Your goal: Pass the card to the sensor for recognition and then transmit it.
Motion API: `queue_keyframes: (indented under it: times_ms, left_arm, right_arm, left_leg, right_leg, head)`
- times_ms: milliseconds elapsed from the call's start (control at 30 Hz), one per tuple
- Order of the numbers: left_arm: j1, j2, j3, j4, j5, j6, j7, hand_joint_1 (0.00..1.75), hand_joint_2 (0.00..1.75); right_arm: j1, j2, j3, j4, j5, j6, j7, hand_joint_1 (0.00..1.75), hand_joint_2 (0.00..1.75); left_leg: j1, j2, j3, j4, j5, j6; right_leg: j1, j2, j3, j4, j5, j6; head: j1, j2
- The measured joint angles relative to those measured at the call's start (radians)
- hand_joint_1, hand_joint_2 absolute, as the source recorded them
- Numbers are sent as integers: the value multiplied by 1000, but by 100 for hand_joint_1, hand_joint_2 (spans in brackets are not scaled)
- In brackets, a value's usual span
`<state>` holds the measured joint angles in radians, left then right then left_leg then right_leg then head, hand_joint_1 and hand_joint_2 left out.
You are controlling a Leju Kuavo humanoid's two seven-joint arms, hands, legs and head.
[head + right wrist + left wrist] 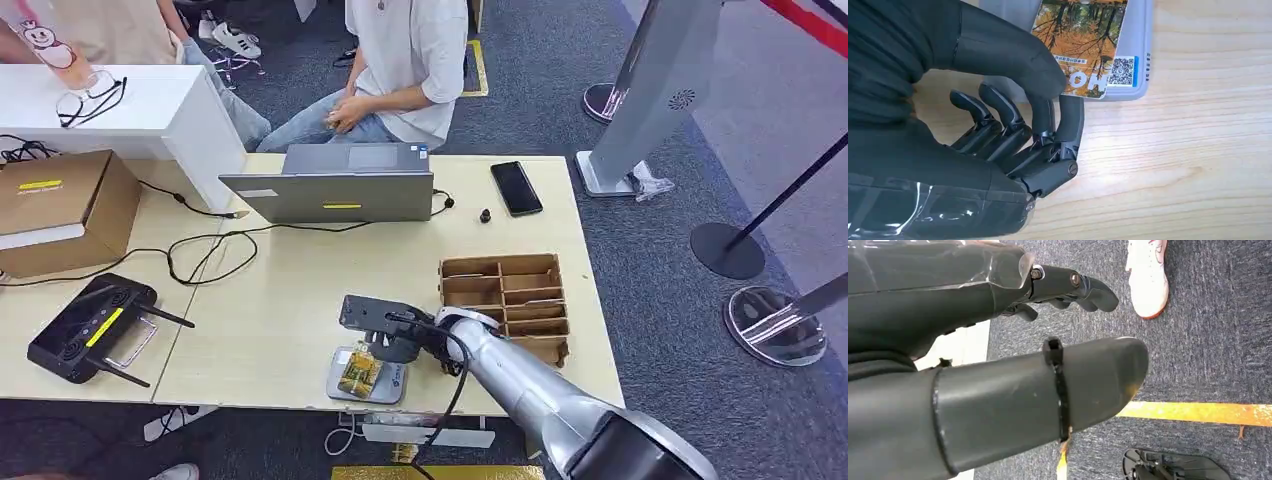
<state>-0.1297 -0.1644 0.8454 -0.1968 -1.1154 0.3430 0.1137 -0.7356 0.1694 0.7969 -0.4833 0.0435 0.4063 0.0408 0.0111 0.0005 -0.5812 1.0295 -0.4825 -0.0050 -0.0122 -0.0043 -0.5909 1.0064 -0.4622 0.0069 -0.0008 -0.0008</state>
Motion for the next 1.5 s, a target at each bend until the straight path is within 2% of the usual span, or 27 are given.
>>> queue_keyframes:
  times_ms: [1500]
  left_arm:
    - [0,0,0,0,3,5,-1,0,0]
  right_arm:
    - [0,20,-3,33,-14,-32,24,175,175]
  left_leg:
    - [0,0,0,0,0,0]
  right_leg:
    - [0,0,0,0,0,0]
  head:
    - [0,0]
